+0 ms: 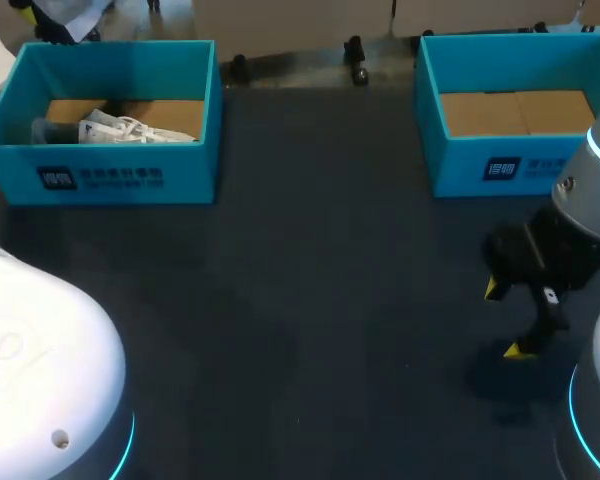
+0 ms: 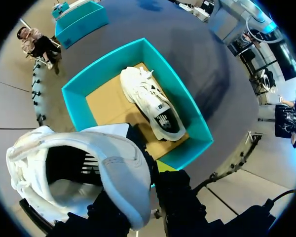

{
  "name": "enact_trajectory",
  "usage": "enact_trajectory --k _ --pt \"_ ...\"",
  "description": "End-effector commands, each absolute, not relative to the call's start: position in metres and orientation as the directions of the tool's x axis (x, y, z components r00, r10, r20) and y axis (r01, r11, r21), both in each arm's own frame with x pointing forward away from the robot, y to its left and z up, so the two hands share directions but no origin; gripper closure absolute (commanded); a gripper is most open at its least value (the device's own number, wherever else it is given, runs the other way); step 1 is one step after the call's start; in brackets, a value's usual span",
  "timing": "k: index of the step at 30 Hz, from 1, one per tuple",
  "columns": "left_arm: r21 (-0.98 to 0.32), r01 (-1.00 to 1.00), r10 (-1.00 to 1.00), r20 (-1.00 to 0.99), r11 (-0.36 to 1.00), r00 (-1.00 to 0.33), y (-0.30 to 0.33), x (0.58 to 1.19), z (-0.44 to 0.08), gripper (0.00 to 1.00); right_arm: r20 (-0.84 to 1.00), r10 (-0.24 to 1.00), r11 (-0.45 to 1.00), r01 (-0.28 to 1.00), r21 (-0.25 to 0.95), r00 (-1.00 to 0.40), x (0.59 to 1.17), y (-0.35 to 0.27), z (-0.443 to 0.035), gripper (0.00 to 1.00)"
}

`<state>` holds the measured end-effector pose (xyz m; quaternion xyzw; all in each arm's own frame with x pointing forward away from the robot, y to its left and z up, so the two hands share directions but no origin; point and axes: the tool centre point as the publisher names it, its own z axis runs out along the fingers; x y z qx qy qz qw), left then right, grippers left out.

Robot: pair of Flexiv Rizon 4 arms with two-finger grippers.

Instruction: Take the shoe out of the shoebox, open the shoe tongue, remove and reinsert the insole, then place the shoe into the shoebox

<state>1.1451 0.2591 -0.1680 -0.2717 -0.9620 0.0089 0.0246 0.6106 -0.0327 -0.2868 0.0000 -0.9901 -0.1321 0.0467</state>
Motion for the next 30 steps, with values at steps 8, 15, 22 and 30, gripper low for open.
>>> enact_trajectory --k 8,15,22,30 --pt "0.014 0.844 0.841 0.084 0.536 -0.535 0.271 1.139 -0.183 1.0 0.092 -0.012 0.965 0.012 0.26 -0.996 0.611 -0.032 -0.288 0.0" --pt "-0.051 0.955 0.953 0.1 0.293 -0.287 0.289 1.151 -0.184 1.0 0.092 -0.012 0.965 0.012 0.26 -0.996 0.611 -0.032 -0.288 0.0" --pt "-0.051 0.977 0.977 0.055 0.207 -0.204 0.296 1.155 -0.181 1.0 0.092 -0.012 0.965 0.012 0.26 -0.996 0.611 -0.032 -0.288 0.0" --pt "-0.051 0.977 0.977 0.055 0.207 -0.204 0.296 1.155 -0.181 1.0 0.092 -0.012 0.965 0.012 0.26 -0.996 0.611 -0.032 -0.288 0.0"
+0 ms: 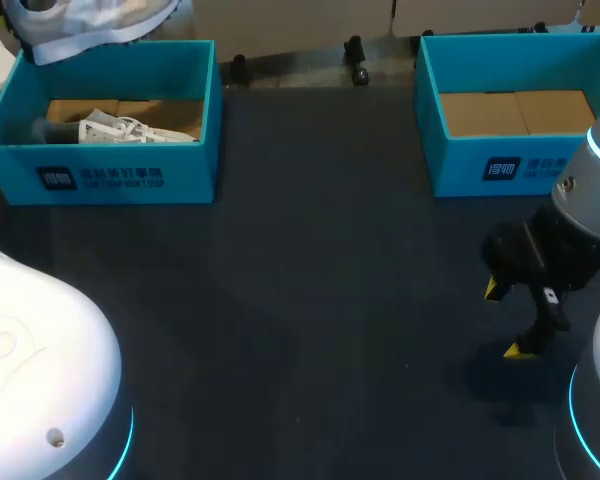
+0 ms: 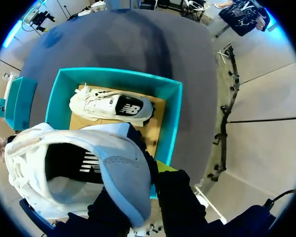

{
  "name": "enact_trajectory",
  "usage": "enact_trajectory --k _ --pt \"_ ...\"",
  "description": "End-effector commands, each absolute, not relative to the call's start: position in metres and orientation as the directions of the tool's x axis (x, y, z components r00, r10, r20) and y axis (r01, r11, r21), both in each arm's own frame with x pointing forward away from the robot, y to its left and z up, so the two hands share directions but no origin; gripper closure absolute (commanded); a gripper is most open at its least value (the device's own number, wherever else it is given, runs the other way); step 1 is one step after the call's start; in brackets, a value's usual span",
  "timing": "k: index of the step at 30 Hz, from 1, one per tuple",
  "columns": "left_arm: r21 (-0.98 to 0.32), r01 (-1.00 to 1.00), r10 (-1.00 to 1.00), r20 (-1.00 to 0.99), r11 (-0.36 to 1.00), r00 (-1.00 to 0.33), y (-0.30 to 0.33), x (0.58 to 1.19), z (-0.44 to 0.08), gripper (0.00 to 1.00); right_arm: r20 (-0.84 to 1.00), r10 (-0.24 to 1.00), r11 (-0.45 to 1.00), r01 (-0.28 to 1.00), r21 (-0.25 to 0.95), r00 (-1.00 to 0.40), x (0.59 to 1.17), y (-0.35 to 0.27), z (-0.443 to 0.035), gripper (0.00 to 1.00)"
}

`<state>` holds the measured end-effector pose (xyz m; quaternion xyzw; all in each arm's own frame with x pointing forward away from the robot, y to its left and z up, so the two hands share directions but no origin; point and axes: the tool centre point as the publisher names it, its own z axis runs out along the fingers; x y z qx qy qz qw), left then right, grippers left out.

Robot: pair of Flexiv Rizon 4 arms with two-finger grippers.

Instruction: Take the shoe out of the shoebox, open the shoe tongue, remove and reinsert the insole, then place the shoe into the shoebox

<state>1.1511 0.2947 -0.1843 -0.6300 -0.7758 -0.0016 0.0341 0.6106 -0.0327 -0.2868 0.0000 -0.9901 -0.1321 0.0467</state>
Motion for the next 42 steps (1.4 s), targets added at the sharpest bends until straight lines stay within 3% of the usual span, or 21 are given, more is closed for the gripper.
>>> enact_trajectory --k 1,4,11,25,42 --pt "-0.051 0.977 0.977 0.055 0.207 -0.204 0.296 1.155 -0.181 1.0 0.092 -0.012 0.965 0.012 0.26 -0.996 0.611 -0.032 -0.288 0.0" --pt "-0.051 0.977 0.977 0.055 0.207 -0.204 0.296 1.155 -0.181 1.0 0.092 -0.012 0.965 0.012 0.26 -0.996 0.611 -0.032 -0.288 0.0" --pt "0.099 0.991 0.993 0.06 0.091 -0.097 0.305 1.152 -0.194 1.0 0.092 -0.012 0.965 0.012 0.26 -0.996 0.611 -0.032 -0.288 0.0" --pt "0.08 0.993 0.989 0.126 -0.086 0.076 0.32 1.152 -0.216 1.0 0.092 -0.012 0.965 0.012 0.26 -0.996 0.611 -0.032 -0.288 0.0" --pt "0.071 0.988 0.981 0.151 -0.137 0.125 0.323 1.143 -0.236 1.0 0.092 -0.012 0.965 0.012 0.26 -0.996 0.611 -0.032 -0.288 0.0"
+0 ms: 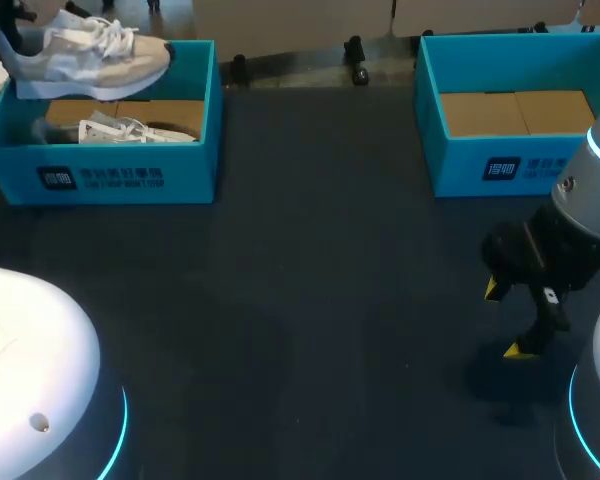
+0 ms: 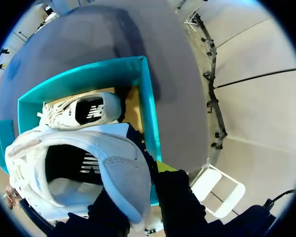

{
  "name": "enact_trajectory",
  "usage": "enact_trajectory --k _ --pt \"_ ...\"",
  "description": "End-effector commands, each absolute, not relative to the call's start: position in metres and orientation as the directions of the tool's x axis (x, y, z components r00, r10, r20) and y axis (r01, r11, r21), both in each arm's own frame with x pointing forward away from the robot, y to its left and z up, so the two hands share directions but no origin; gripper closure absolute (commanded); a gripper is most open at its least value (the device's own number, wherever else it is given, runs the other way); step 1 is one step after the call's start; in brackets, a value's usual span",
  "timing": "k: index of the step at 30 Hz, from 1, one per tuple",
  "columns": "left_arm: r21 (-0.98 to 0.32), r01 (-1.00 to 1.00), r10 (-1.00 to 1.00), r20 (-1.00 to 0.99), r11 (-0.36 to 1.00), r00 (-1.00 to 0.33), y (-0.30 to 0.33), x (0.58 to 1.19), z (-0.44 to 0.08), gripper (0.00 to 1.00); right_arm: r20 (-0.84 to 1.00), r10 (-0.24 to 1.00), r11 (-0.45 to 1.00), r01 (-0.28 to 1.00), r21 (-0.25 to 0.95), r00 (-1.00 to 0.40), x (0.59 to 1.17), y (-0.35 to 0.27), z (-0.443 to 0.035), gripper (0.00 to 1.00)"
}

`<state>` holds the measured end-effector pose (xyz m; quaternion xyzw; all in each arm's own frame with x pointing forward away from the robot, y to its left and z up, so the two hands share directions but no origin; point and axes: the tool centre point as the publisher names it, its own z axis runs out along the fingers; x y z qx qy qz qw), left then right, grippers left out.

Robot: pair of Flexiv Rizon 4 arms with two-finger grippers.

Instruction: Take the shoe out of the shoebox, open the shoe tongue, remove and reinsert the insole, then place the shoe into the shoebox

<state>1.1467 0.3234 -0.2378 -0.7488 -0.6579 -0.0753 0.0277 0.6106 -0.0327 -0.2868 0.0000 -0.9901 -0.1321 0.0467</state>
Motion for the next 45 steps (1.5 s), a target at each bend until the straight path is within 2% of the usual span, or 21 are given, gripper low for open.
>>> enact_trajectory --k 1,18,22,25,45 --pt "0.072 0.988 0.98 0.153 -0.139 0.127 0.324 1.143 -0.236 1.0 0.092 -0.012 0.965 0.012 0.26 -0.996 0.611 -0.032 -0.288 0.0" --pt "0.042 0.992 0.98 0.167 -0.117 0.109 0.315 1.168 -0.243 1.0 0.092 -0.012 0.965 0.012 0.26 -0.996 0.611 -0.032 -0.288 0.0" --pt "0.059 0.989 0.974 0.187 -0.139 0.126 0.315 1.171 -0.244 1.0 0.092 -0.012 0.965 0.012 0.26 -0.996 0.611 -0.032 -0.288 0.0" --pt "0.1 0.989 0.977 0.195 -0.107 0.086 0.317 1.18 -0.235 1.0 0.092 -0.012 0.965 0.012 0.26 -0.996 0.611 -0.032 -0.288 0.0" --pt "0.09 0.987 0.972 0.207 -0.13 0.109 0.314 1.171 -0.245 1.0 0.092 -0.012 0.965 0.012 0.26 -0.996 0.611 -0.032 -0.288 0.0"
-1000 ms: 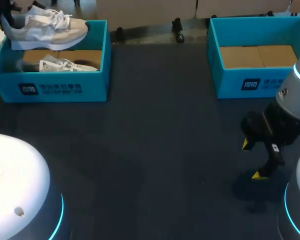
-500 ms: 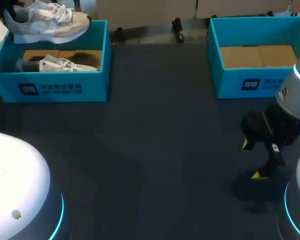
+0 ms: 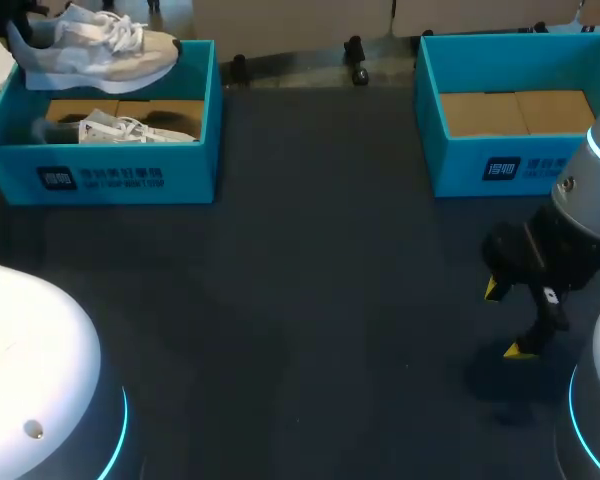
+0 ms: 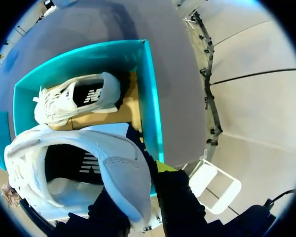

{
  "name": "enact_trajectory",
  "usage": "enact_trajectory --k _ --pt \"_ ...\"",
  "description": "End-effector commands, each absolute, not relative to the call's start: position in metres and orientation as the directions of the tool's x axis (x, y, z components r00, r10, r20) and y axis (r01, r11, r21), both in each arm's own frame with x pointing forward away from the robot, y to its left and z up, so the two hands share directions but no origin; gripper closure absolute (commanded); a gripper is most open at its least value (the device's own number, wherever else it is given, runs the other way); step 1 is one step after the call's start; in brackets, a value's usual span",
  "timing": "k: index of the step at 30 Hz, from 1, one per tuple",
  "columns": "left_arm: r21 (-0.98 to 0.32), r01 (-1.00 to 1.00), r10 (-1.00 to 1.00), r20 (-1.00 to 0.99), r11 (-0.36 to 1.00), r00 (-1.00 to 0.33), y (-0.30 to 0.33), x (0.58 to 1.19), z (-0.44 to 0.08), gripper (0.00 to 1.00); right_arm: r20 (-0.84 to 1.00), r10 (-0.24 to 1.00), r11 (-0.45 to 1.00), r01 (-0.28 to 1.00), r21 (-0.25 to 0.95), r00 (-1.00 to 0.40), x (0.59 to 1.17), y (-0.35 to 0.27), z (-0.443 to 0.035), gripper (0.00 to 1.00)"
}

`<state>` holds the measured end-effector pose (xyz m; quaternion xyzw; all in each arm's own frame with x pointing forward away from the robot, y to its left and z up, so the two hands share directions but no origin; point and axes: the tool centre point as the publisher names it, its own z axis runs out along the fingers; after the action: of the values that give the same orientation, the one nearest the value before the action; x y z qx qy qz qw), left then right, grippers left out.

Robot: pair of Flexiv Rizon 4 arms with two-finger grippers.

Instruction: Take the shoe out of the shoebox, open the shoe tongue, remove and reinsert the insole, then place the shoe into the shoebox

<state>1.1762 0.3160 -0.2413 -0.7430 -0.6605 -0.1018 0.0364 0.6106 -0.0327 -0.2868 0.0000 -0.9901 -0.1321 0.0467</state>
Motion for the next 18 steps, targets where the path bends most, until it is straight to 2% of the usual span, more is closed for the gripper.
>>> enact_trajectory --k 1,18 --pt "0.084 0.988 0.971 0.213 -0.129 0.109 0.314 1.171 -0.247 1.0 0.092 -0.012 0.965 0.012 0.26 -0.996 0.611 -0.032 -0.288 0.0" --pt "0.06 0.995 0.972 0.223 -0.086 0.071 0.313 1.182 -0.267 1.0 0.092 -0.012 0.965 0.012 0.26 -0.996 0.611 -0.032 -0.288 0.0"
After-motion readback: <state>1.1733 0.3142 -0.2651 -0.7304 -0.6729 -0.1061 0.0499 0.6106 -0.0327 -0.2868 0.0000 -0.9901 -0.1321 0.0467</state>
